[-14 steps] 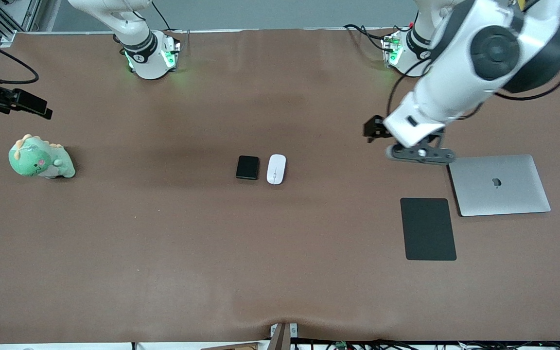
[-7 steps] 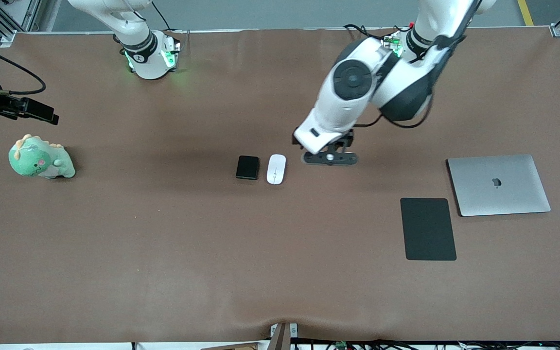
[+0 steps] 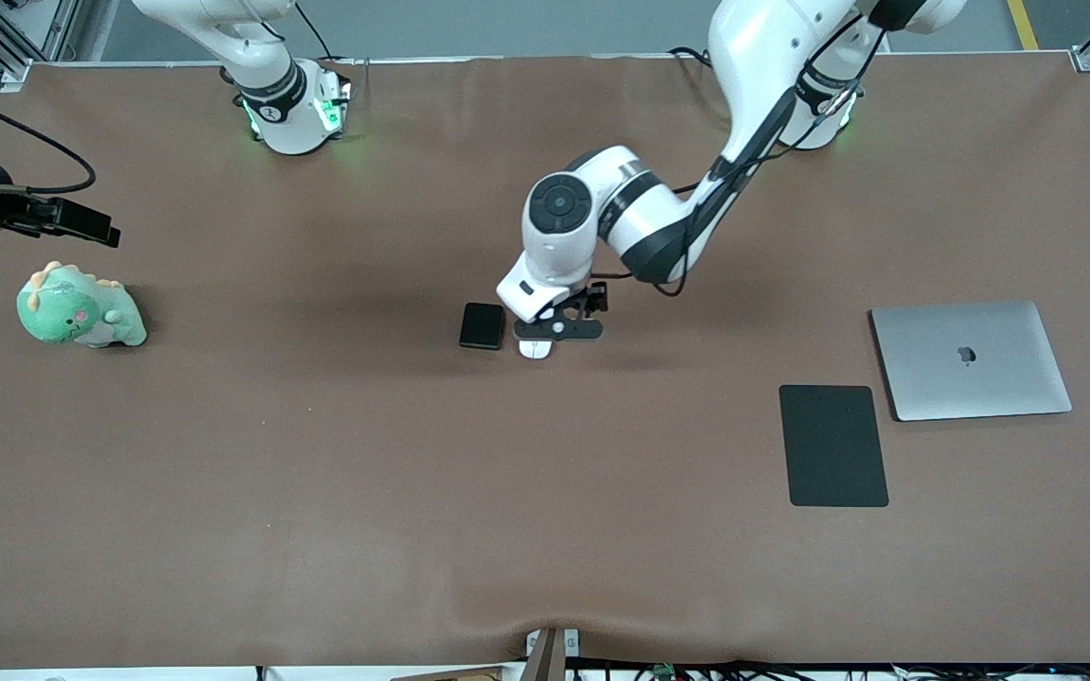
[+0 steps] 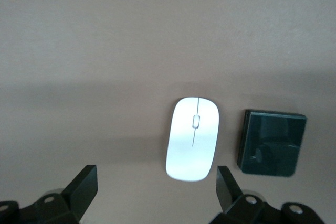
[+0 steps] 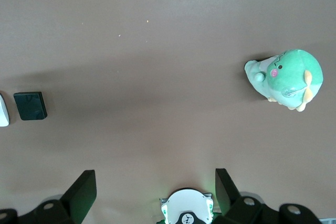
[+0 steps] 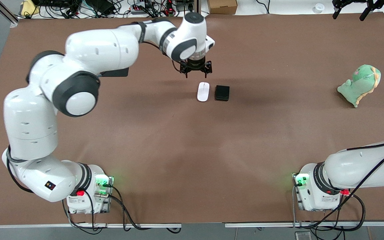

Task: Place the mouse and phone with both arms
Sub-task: 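Grasp the white mouse with the left gripper while the right gripper reaches out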

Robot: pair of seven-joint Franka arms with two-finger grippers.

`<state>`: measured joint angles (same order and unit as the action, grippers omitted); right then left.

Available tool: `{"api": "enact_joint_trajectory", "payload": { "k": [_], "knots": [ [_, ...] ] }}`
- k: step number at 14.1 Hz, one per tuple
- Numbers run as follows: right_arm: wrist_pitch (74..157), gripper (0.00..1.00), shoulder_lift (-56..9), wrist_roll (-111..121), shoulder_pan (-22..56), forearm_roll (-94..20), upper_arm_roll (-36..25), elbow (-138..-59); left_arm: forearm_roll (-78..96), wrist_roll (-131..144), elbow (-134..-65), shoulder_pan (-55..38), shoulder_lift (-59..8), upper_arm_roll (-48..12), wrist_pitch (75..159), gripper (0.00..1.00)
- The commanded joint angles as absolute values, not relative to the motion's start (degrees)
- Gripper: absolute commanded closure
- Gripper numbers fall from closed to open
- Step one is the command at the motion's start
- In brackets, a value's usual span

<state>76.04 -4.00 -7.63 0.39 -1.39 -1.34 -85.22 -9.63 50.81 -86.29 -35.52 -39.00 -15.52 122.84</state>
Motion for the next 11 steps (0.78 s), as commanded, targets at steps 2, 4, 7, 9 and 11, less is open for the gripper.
{"api": "enact_joint_trajectory", "payload": {
  "k": [2, 4, 7, 9, 11],
  "knots": [
    [75.8, 0.00, -4.7, -7.9, 0.3, -2.9, -1.3, -85.2, -12.7, 53.2, -82.4, -37.7, -45.8, -14.9, 128.6, 0.00],
    [75.8, 0.00, -5.1, -8.1, 0.5, -3.1, -1.3, -85.2, -13.0, 53.6, -82.4, -37.9, -47.8, -14.4, 133.2, 0.00],
    [76.0, 0.00, -5.3, -8.1, 0.6, -3.2, -1.3, -86.0, -13.5, 53.8, -82.4, -40.4, -49.3, -12.5, 133.7, 0.00],
    [76.1, 0.00, -6.1, -7.9, 0.9, -3.2, -1.1, -85.9, -13.5, 53.8, -82.4, -40.9, -50.3, -12.3, 133.7, 0.00],
    [76.4, 0.00, -6.7, -8.2, 2.1, -3.3, -1.1, -86.0, -13.8, 53.7, -82.8, -41.1, -50.3, -12.3, 133.6, 0.00]
  ]
}}
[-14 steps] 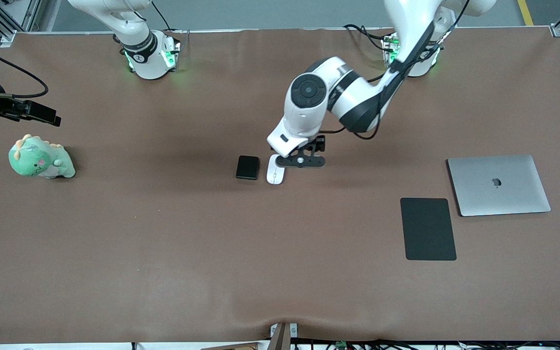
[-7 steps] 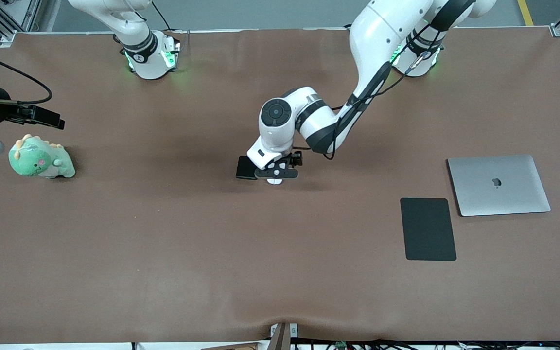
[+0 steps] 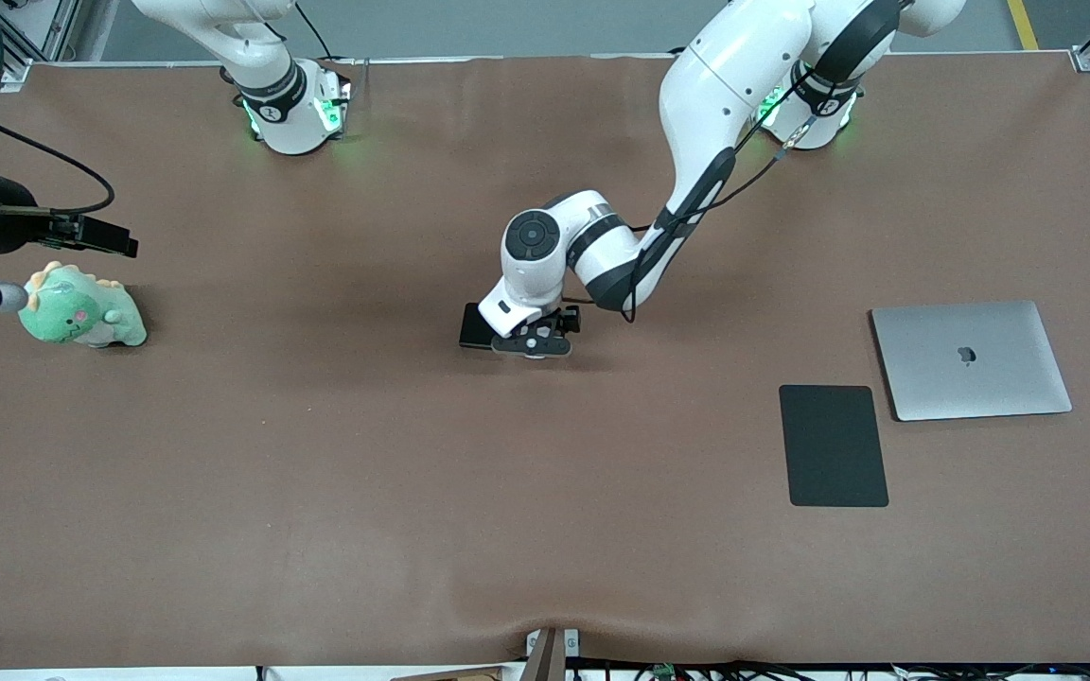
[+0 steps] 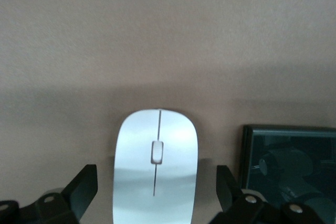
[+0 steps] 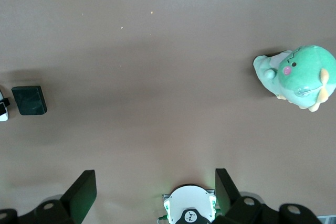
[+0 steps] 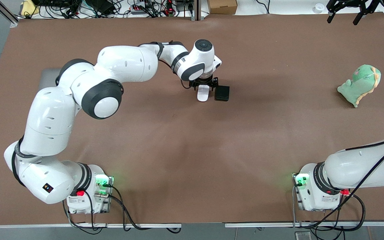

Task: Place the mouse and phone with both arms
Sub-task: 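Grasp the white mouse with the left gripper while the right gripper reaches out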

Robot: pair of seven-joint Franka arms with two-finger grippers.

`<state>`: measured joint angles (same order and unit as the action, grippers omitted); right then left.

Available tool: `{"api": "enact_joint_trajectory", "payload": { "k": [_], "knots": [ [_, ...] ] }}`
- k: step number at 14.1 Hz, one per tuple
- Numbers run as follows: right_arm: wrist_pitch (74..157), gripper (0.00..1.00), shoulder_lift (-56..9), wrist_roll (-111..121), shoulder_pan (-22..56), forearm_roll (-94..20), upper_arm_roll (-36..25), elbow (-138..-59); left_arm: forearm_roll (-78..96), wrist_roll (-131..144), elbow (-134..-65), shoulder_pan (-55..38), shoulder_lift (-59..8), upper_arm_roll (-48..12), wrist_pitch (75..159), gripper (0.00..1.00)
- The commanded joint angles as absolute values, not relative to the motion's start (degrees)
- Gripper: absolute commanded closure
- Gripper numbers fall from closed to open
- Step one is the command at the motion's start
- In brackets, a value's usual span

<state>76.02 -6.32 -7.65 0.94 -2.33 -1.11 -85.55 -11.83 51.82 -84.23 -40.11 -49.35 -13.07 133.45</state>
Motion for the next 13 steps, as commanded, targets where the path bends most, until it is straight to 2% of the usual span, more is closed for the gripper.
{"api": "enact_joint_trajectory", "payload": {
  "k": [1, 5, 6, 7, 8, 9, 13],
  "knots": [
    [76.8, 0.00, -7.0, -8.3, 2.2, -3.6, -1.1, -86.0, -14.1, 53.7, -83.1, -41.1, -50.2, -12.3, 133.3, 0.00],
    [79.2, 0.00, -8.3, -9.9, 2.4, -6.2, -1.1, -87.4, -14.7, 53.0, -83.7, -41.2, -49.8, -12.3, 132.2, 0.00],
    [80.2, 0.00, -8.3, -11.4, 3.1, -6.2, -1.1, -88.2, -14.6, 52.8, -83.6, -41.2, -49.7, -12.4, 130.6, 0.28],
    [80.9, 0.00, -8.3, -12.8, 3.8, -6.2, -1.1, -88.7, -14.6, 52.7, -83.4, -41.2, -49.4, -12.4, 128.9, 0.63],
    [81.1, 0.00, -8.4, -13.6, 4.4, -6.2, -1.1, -88.9, -14.6, 52.7, -83.4, -41.1, -49.3, -12.6, 127.8, 0.91],
    [81.7, 0.00, -8.4, -14.1, 5.1, -6.6, -1.1, -89.4, -14.6, 52.7, -83.4, -41.1, -48.9, -12.6, 127.2, 1.00],
    [86.2, 0.00, -8.4, -16.6, 6.8, -8.6, -1.1, -92.5, -14.5, 52.6, -83.2, -40.2, -46.5, -12.7, 124.0, 1.00]
  ]
}}
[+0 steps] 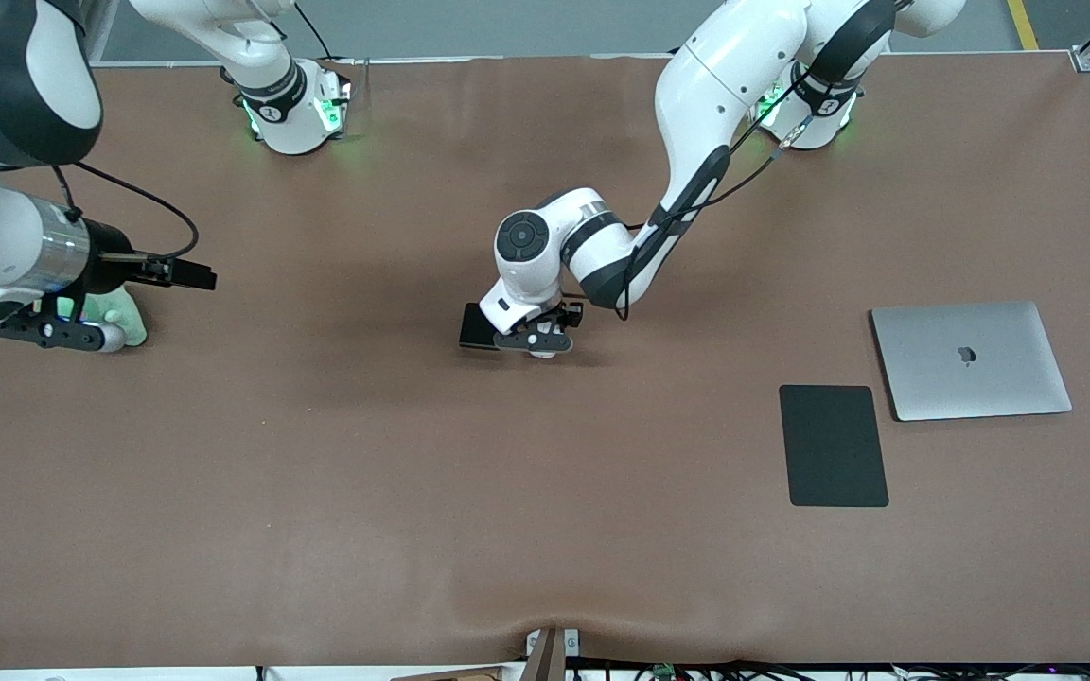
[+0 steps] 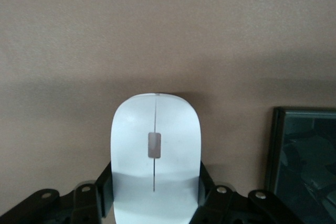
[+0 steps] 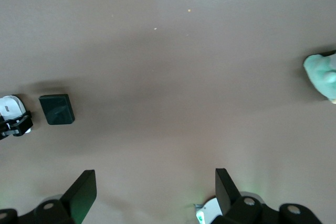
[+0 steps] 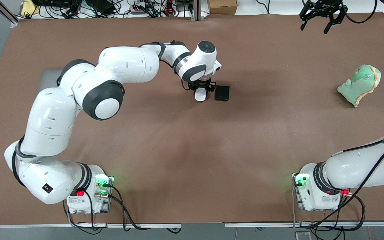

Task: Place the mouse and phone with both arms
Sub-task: 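Grasp the white mouse with the left gripper while the right gripper reaches out, then carry the mouse to the mouse pad while the right gripper lowers to the phone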

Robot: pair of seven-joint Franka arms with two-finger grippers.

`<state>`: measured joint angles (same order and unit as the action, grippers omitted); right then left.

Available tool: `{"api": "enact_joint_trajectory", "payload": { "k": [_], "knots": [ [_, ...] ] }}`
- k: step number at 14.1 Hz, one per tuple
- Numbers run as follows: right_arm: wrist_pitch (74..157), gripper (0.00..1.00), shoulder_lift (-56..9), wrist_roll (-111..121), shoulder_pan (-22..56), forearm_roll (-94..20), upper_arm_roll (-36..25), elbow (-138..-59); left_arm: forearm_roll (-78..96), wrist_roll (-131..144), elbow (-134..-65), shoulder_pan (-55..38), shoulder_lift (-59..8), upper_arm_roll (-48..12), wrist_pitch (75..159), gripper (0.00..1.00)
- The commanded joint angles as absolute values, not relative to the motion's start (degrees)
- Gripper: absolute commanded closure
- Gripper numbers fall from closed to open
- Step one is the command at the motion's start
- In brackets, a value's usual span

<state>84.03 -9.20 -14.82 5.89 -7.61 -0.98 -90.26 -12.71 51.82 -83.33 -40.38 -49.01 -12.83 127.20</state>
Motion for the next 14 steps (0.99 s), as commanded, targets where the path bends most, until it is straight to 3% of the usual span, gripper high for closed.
{"api": "enact_joint_trajectory", "payload": {
  "k": [1, 9, 14],
  "knots": [
    [87.7, 0.00, -8.5, -17.3, 7.4, -8.6, -1.1, -93.3, -14.4, 52.6, -83.2, -40.0, -45.3, -12.7, 122.7, 1.00],
    [102.8, 0.00, -9.0, -24.8, 15.3, -9.1, -1.1, -103.5, -11.4, 45.5, -83.6, -25.7, -32.6, -13.9, 112.6, 1.00],
    [112.8, 0.00, -11.7, -24.8, 19.9, -9.1, -1.1, -107.8, -9.8, 37.5, -86.7, -14.3, -27.9, -14.1, 110.7, 1.00]
  ]
}}
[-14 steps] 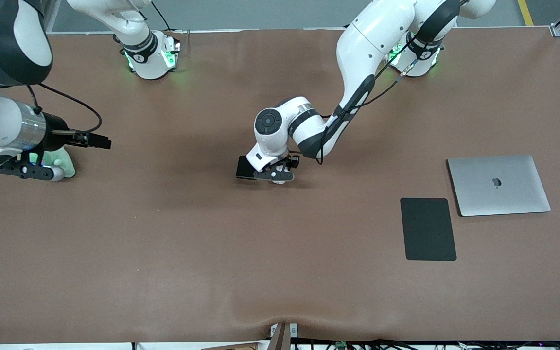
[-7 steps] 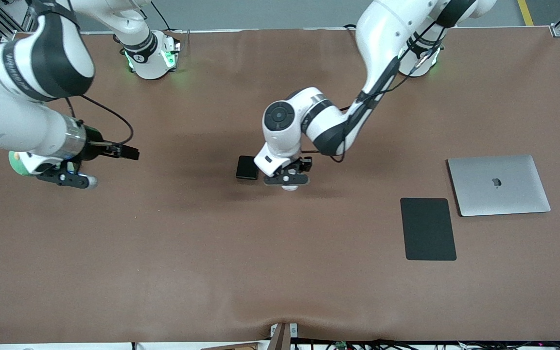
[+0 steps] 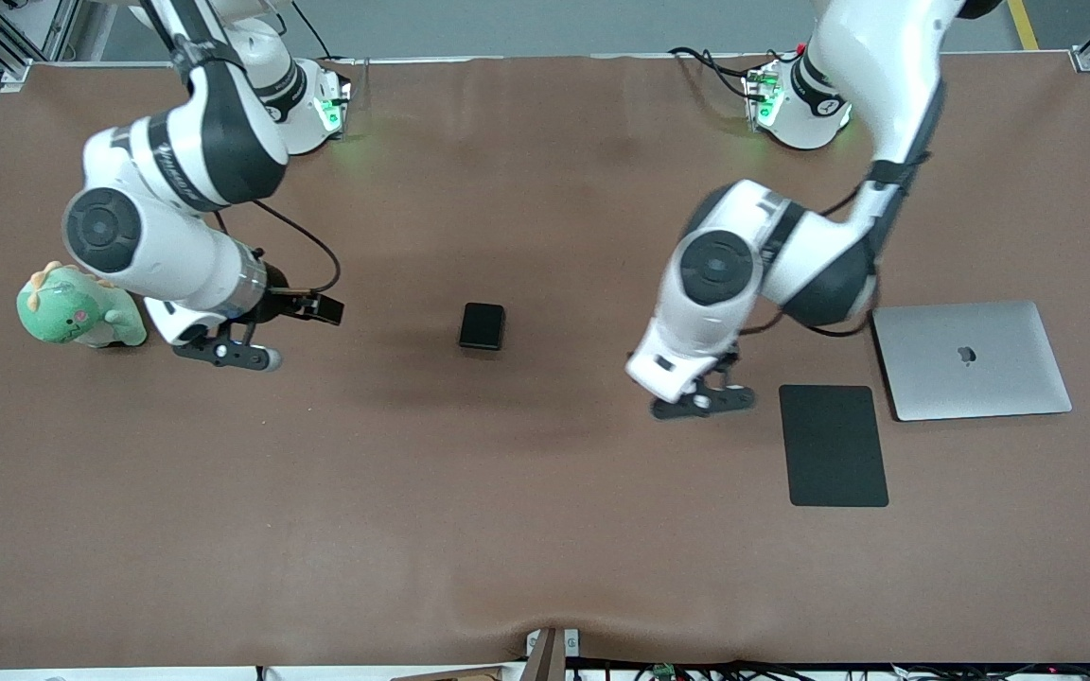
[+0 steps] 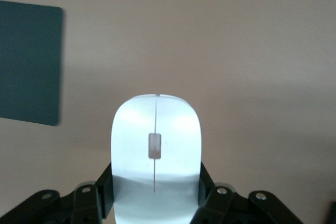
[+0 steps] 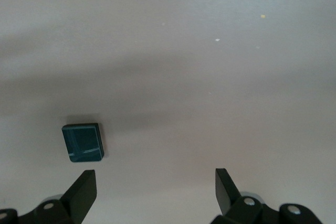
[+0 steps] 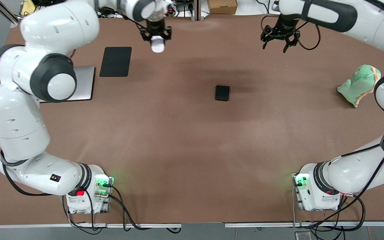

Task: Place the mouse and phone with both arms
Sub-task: 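Carry the mouse to the mouse pad while the right gripper lowers to the phone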

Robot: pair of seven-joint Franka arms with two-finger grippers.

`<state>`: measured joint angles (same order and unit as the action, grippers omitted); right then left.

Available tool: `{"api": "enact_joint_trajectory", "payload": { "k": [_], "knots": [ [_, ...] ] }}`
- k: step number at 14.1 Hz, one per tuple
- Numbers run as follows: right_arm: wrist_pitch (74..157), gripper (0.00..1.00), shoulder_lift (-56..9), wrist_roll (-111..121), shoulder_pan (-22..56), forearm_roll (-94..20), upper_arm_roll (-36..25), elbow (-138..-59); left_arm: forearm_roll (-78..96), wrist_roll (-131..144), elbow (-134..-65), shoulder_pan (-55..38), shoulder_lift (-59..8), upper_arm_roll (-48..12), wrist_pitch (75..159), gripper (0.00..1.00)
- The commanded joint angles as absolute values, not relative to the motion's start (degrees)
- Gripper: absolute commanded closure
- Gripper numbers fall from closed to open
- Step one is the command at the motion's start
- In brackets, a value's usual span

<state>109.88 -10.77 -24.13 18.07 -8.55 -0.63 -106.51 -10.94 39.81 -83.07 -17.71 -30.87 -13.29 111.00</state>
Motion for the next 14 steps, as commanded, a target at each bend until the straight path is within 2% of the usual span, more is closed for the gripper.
{"api": "enact_joint_trajectory", "payload": {
  "k": [1, 7, 10, 14],
  "knots": [
    [114.1, 0.00, -12.6, -24.8, 20.6, -9.1, -1.1, -108.0, -9.8, 35.8, -87.2, -12.6, -27.4, -14.1, 110.7, 1.00],
    [120.5, 0.00, -18.1, -27.1, 24.8, -9.1, -1.1, -108.0, -9.8, 25.5, -89.6, -0.2, -28.5, -14.1, 112.0, 1.00],
    [125.8, 0.00, -22.0, -31.2, 27.9, -9.1, -1.1, -107.9, -9.8, 19.2, -89.6, 4.0, -32.3, -14.1, 117.4, 1.00],
    [130.4, 0.00, -26.1, -35.3, 31.0, -9.1, -1.1, -107.9, -10.9, 18.3, -89.2, 4.8, -37.8, -13.7, 125.5, 1.00]
  ]
}}
